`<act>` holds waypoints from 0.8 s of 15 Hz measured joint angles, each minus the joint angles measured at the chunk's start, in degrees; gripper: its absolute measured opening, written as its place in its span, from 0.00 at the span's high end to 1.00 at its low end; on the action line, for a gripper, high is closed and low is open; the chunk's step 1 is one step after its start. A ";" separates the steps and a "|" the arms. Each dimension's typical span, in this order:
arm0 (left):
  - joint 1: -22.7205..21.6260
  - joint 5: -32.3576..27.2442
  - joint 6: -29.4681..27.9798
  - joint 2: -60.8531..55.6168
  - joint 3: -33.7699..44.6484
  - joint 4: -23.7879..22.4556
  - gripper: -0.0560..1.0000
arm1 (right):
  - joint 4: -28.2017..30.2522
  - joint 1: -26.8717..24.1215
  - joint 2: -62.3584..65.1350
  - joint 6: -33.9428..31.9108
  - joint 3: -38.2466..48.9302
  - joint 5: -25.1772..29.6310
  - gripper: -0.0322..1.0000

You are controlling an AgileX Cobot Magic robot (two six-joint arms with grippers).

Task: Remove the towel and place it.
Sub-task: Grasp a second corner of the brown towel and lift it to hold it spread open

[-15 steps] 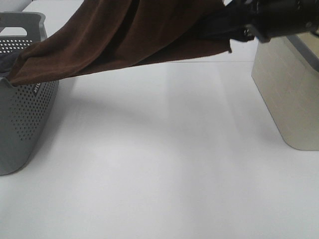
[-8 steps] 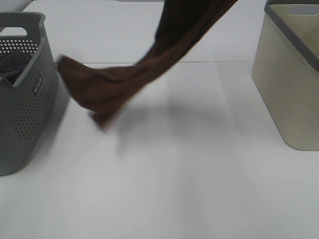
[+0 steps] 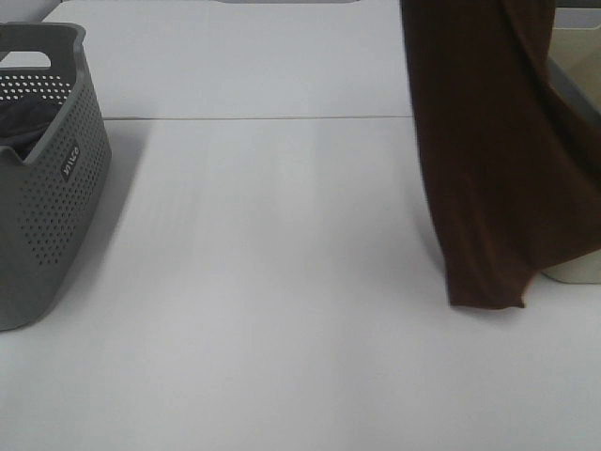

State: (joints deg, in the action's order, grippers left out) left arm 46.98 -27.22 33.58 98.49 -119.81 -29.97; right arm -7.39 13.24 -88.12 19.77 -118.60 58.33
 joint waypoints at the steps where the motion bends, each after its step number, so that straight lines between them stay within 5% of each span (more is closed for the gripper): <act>1: -1.26 2.98 0.00 0.46 0.00 0.17 0.95 | 2.06 0.00 -0.06 -0.06 -0.11 -2.75 0.96; 4: -6.30 14.15 -0.40 2.23 0.00 5.56 0.95 | 4.93 0.00 -2.41 -3.09 -0.11 -18.33 0.96; 9: -13.52 23.26 -3.15 5.39 0.00 8.48 0.95 | -0.86 0.00 -6.88 -3.90 -0.11 -32.31 0.96; 12: -18.45 35.75 -4.64 10.37 0.00 9.34 0.95 | -2.86 0.06 -11.52 -3.50 -0.11 -41.88 0.96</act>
State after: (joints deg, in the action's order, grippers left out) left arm 28.53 8.54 28.93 108.86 -119.81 -20.63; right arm -10.26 13.29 -99.64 16.27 -118.72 16.44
